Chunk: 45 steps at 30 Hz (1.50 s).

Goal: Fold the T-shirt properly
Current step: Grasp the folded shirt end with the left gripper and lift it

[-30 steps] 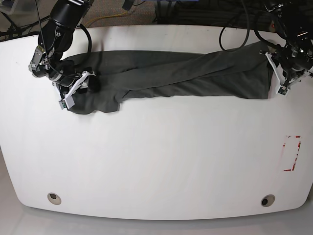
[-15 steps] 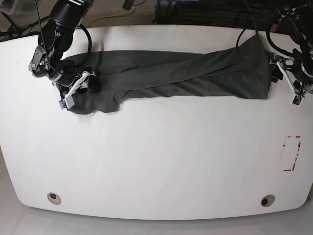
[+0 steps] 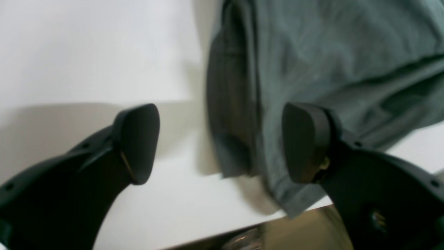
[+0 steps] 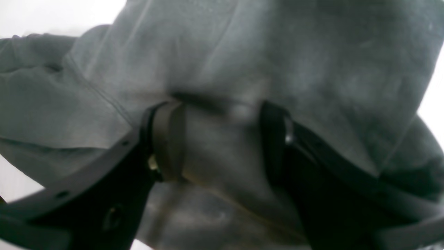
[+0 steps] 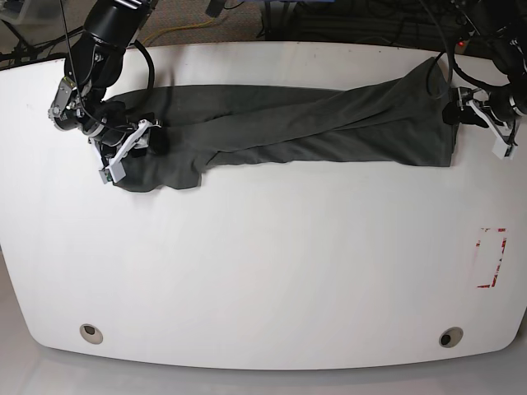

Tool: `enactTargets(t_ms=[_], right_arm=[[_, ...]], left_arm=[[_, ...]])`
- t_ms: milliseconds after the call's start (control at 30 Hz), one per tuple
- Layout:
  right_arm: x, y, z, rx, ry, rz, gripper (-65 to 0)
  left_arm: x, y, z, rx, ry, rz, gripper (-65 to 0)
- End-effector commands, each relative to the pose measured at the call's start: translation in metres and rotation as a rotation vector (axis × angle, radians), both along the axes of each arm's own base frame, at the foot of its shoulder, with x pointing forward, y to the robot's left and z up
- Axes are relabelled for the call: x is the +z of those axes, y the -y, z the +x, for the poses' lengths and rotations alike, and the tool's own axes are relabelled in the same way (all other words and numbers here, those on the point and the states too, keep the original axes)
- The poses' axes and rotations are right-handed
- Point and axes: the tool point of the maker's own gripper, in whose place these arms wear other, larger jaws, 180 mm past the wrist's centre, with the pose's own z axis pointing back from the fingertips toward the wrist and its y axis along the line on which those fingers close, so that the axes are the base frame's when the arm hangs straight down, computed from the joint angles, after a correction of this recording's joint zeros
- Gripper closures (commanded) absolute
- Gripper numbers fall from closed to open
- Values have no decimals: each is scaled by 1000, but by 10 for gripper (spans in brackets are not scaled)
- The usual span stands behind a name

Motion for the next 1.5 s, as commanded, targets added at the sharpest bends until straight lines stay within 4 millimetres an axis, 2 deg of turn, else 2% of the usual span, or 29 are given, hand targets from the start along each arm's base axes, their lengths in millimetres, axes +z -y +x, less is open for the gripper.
enactTargets(t_ms=[0,333,567,633,733,800,833,933,1067,1233,1333,1367,1433,1467], right_arm=[[-4,8,-6,6,-43,-42,-320],[-4,8,-6,6,-42,-41,-320],[-4,8,-6,6,-42,-41,-320],[-4,8,-6,6,-42,-41,-320],[-4,8,-6,5,-42,-41,-320],[-4,8,-6,5,-42,-39,-320],[-5,4,-7,3,-43,-31,-320],[-6,0,-7,3,-45,-23,-320],[-7,-2,-7,5,-45,-20,-320],[-7,-3,-7,8,-46,-18,-320],[-7,-3,-7,8,-46,-18,-320],[-7,-3,-7,8,-46,-18,-320],[-7,-3,-7,6,-45,-18,-320],[-7,-3,-7,6,-45,-18,-320]], left_arm=[[5,-6,6,8,24,-2,-521],[-25,27,-1,-51,-61,-87,-521],[-31,48,0,-72,-60,-125,-499],[-32,48,0,-73,-62,-124,-408],[-29,49,7,-75,-47,-123,-144],[-28,48,9,-75,-45,-121,-40],[-27,48,9,-76,-43,-121,-21],[-25,49,10,-80,-37,-123,-44],[1,53,24,-114,59,-106,-43],[38,64,31,-197,152,-40,-43],[81,81,43,-275,292,24,-44],[89,85,44,-290,317,34,-46],[99,114,47,-361,366,10,-46],[101,122,47,-382,375,0,-46]])
